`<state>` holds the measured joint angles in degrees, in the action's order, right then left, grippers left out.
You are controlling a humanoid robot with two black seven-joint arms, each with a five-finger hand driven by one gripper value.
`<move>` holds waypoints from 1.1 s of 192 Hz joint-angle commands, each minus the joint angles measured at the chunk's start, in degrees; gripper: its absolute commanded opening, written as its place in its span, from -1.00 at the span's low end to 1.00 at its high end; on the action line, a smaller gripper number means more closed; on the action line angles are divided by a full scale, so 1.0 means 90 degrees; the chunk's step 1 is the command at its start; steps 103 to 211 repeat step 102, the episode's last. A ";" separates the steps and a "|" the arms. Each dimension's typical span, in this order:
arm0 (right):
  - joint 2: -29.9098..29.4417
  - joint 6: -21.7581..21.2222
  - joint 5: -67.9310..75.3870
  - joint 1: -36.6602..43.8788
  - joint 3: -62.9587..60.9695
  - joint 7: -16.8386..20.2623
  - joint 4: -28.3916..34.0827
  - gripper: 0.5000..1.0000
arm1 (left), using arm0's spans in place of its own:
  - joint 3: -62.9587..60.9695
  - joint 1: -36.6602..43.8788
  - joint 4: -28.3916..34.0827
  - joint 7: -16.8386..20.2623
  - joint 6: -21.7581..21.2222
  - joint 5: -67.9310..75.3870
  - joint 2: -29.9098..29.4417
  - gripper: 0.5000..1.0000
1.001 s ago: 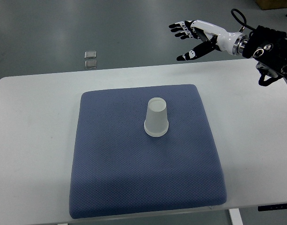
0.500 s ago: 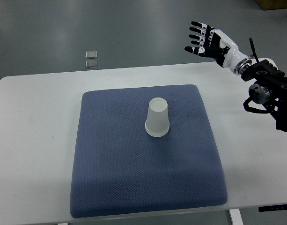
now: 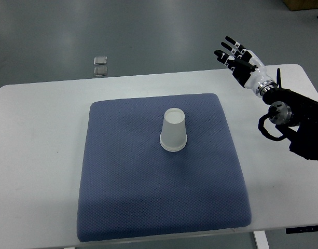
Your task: Stack paper cups
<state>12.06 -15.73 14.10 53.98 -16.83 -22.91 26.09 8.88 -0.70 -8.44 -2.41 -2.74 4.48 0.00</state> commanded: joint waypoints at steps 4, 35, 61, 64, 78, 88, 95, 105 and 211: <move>-0.0051 -0.0010 0.0055 -0.0002 -0.0005 -0.0062 0.0002 0.66 | 0.0000 0.0000 -0.0009 0.0004 -0.0007 0.0000 0.0000 1.00; -0.0090 -0.0010 -0.0004 -0.0041 -0.0015 -0.0082 0.0002 0.66 | -0.0010 0.0000 -0.0009 0.0004 -0.0007 0.0000 0.0000 1.00; -0.0100 0.0020 -0.0023 -0.0070 -0.0005 -0.0082 0.0002 0.66 | 0.0000 0.0000 -0.0009 -0.0006 0.0002 0.0000 0.0000 1.00; -0.0100 0.0020 -0.0014 -0.0089 -0.0015 -0.0092 0.0002 0.65 | -0.0010 0.0000 -0.0009 0.0004 0.0002 0.0000 0.0000 1.00; -0.0149 0.0020 -0.0023 -0.0128 -0.0015 -0.0092 0.0002 0.66 | -0.0010 0.0000 -0.0009 -0.0006 -0.0007 0.0000 0.0000 1.00; -0.0178 0.0020 -0.0014 -0.0128 -0.0015 -0.0092 0.0002 0.66 | -0.0010 0.0000 -0.0009 0.0004 -0.0008 0.0000 0.0000 1.00; -0.0197 0.0020 -0.0023 -0.0138 -0.0015 -0.0092 0.0002 0.65 | -0.0010 0.0000 -0.0009 0.0004 -0.0007 0.0000 0.0000 1.00; -0.0207 0.0020 -0.0023 -0.0148 -0.0015 -0.0121 0.0002 0.65 | 0.0000 0.0000 -0.0009 0.0004 0.0002 0.0000 0.0000 1.00; -0.0207 0.0020 -0.0023 -0.0148 -0.0015 -0.0121 0.0002 0.65 | 0.0000 0.0000 -0.0009 0.0004 0.0002 0.0000 0.0000 1.00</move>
